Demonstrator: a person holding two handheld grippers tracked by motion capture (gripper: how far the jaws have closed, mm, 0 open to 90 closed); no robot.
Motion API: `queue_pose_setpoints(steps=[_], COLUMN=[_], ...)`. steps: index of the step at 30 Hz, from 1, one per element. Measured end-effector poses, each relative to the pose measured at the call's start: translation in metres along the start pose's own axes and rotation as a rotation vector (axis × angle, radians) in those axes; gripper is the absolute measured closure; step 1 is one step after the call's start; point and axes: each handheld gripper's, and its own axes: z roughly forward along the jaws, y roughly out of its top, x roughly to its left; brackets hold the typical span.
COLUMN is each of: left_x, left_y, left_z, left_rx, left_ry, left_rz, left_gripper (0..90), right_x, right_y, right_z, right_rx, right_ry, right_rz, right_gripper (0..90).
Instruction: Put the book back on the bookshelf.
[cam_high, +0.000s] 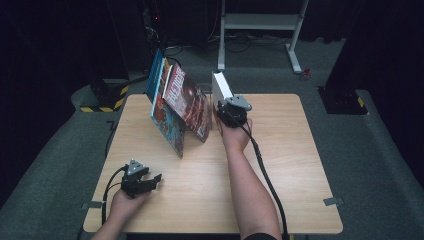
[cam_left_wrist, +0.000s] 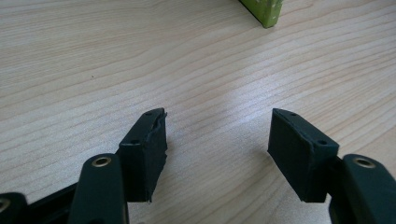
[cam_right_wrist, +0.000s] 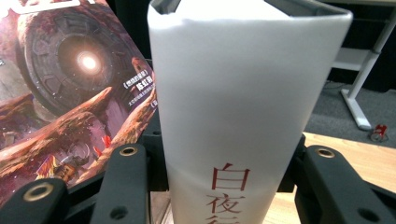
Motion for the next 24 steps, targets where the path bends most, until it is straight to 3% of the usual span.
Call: queue_pose_setpoints(steps=[12,24], left_x=[0.000,0.000], left_y=[0.000,0.000], left_z=[0.000,0.000], left_rx=[-0.002,-0.003], left_ry=[0.000,0.002], left_rz=[-0.002,0.003], left_gripper=[37.1,37.1], right_x=[-0.009,-0.014], right_y=[0.002,0.013], right_z=[-0.004,-0.014], right_rx=[0.029,0.000], right_ry=[0.032,0.033], right_rz=[0.034,0.021], right_gripper=[51.3,43.7])
